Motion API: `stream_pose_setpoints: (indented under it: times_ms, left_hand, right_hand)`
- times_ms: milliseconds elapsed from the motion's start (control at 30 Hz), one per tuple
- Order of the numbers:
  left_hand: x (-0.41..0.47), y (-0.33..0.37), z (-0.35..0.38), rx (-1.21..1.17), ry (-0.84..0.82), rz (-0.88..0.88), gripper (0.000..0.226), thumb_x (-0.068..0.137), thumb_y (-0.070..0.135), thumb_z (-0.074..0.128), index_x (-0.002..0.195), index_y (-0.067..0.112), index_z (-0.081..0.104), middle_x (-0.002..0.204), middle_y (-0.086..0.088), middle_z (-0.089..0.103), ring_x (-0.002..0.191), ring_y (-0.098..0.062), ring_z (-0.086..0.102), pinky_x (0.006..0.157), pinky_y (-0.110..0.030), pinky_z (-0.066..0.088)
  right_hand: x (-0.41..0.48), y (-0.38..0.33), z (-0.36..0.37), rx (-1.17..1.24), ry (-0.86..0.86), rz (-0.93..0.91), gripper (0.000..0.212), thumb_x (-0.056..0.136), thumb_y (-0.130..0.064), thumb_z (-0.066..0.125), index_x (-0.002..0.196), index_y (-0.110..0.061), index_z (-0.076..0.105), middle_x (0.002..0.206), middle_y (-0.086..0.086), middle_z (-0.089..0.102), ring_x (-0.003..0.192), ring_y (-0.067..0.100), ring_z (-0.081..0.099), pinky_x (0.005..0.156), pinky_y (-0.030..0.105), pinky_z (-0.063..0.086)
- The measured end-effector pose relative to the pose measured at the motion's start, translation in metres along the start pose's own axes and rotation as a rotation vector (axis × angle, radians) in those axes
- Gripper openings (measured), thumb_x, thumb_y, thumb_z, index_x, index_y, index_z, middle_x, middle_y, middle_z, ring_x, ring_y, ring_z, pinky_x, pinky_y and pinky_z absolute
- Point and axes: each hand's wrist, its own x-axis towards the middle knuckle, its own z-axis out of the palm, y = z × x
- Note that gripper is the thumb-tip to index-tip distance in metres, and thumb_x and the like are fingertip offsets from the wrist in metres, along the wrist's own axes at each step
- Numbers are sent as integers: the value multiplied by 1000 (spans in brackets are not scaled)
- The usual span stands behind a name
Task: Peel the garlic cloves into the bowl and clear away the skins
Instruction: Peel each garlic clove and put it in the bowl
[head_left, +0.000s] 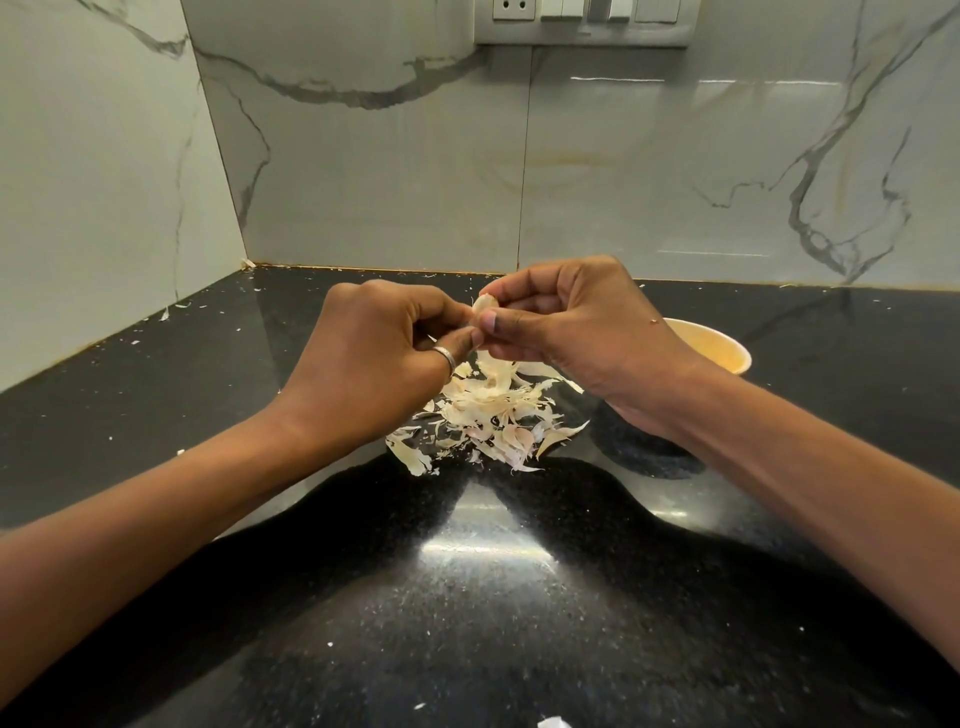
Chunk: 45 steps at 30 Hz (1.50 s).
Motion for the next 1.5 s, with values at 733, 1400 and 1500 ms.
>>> stream_pose_setpoints:
  times_ms: [733,1400,1500]
  left_hand:
    - [1,7,-1,-289,-79,-287,10,95,16,68,96,14,77,78,-1,76,69,-12,75,53,-28,60]
    - [3,9,-3,-365,-104,-430,9,96,12,66,91,14,74,75,-1,75,68,-11,72,57,-30,60]
    - [2,8,-2,-339,-92,-418,10,95,12,67,89,16,74,72,-3,73,64,-11,69,55,-27,57]
  right_hand:
    - [0,7,4,-553,90,-305,14,86,-21,83,100,-17,82,82,-11,78,74,-5,72,66,9,53]
    - [-4,5,8,-538,97,-309,15,84,-11,84,98,-18,83,88,-17,76,79,-8,71,74,16,59]
    - [-4,5,9,-549,89,-315,16,84,-11,84,99,-16,83,87,-12,78,79,-6,72,76,20,60]
